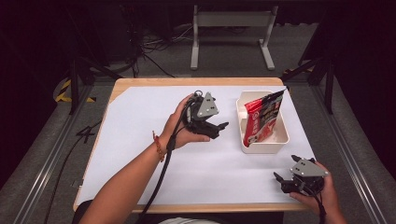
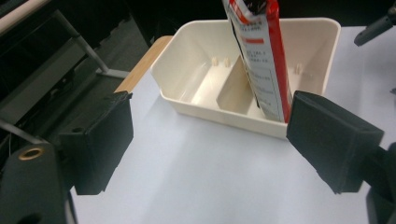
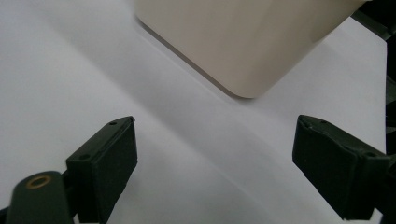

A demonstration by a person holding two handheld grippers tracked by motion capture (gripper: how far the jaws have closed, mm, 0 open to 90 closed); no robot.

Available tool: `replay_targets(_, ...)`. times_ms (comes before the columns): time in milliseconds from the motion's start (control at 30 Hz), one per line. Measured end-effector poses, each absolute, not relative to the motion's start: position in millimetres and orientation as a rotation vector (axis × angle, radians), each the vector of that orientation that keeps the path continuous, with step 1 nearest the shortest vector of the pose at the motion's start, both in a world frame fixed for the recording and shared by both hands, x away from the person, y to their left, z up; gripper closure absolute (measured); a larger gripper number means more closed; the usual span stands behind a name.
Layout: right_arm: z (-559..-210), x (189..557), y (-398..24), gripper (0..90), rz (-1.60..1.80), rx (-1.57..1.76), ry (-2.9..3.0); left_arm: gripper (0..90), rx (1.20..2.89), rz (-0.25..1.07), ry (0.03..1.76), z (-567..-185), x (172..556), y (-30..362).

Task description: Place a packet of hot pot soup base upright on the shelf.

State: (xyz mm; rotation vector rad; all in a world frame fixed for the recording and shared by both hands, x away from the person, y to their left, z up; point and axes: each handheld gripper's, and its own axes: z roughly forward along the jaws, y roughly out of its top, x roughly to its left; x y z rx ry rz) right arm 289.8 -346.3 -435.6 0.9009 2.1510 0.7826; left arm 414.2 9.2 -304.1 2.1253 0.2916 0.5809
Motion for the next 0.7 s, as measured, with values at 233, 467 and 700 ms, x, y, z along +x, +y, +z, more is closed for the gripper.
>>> replay_targets(233, -435.6, 289.9, -345.4, 13.5, 0.778, 0.897, 2.15, 13.3, 2.125, 0.597, 0.296, -309.8, 404.8, 35.4)
replay_targets(467, -435.1, 289.4, -345.7, 13.4, 0.782, 0.901, 2.144, 9.6, 2.143, 0.631, 0.292, -318.5, 395.0, 60.2)
replay_targets(700, -434.0, 288.4, -346.7, 13.1, 0.796, 0.904, 2.13, 8.1, 2.16, 0.657, 0.331, -333.9, 386.3, 87.7)
